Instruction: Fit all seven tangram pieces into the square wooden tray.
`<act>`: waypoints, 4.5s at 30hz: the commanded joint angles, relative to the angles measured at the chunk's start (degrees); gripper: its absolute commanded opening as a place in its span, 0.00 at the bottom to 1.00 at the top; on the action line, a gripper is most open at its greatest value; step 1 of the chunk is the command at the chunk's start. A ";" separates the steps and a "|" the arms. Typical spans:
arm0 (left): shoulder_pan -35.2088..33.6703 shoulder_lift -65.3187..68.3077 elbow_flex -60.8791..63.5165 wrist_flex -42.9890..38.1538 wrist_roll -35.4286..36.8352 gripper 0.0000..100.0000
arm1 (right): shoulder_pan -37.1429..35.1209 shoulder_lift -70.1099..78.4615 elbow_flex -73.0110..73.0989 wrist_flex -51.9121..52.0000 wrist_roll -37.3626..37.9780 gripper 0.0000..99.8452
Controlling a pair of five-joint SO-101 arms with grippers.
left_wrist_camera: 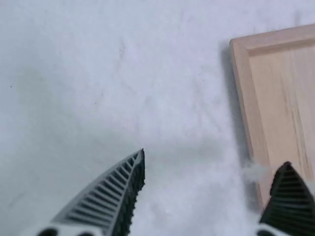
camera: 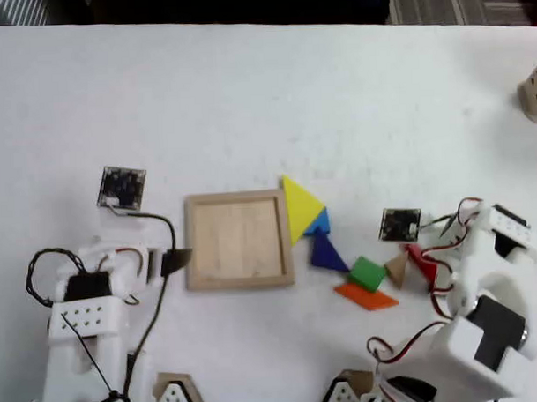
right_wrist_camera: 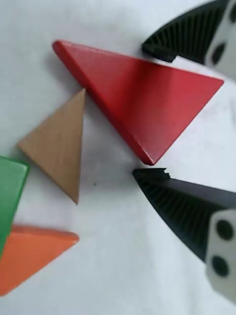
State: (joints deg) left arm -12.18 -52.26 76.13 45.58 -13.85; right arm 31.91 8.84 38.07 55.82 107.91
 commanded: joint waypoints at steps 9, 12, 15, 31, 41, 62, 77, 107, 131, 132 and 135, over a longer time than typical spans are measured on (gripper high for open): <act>0.75 -0.31 -0.70 0.00 -0.53 0.39 | 0.48 0.84 4.66 -16.04 -6.59 0.30; 0.75 -0.31 -0.70 0.00 -0.53 0.39 | 0.40 0.57 4.66 -17.10 -9.14 0.19; 0.75 -0.31 -0.70 0.00 -0.53 0.39 | 0.40 0.40 4.66 -17.10 -10.46 0.08; 0.75 -0.31 -0.70 0.00 -0.53 0.39 | 0.40 -0.22 4.66 -16.75 -10.64 0.03; 0.75 -0.31 -0.70 0.00 -0.53 0.39 | -0.66 -28.88 4.75 6.20 -22.95 0.28; 0.75 -0.31 -0.70 0.00 -0.53 0.39 | -18.07 -35.56 6.51 6.55 -81.05 0.28; 0.75 -0.31 -0.70 -0.09 -0.53 0.39 | -20.09 -9.36 -10.46 10.33 -88.09 0.28; 2.59 -0.31 -0.70 -0.18 -0.09 0.39 | -20.70 -5.32 -14.15 7.96 -99.96 0.28; 2.59 -0.31 -0.70 -0.18 -0.44 0.39 | -21.49 2.33 -18.29 5.85 -94.42 0.33; 2.59 -0.31 -0.70 -0.18 -0.44 0.39 | -21.76 2.42 -18.29 6.02 -94.24 0.32; 2.59 -0.31 -0.62 -0.18 -0.44 0.39 | -21.93 2.68 -18.37 6.11 -93.71 0.28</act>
State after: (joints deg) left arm -10.24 -52.26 76.13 45.58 -13.85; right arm 9.76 12.09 20.75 62.59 12.70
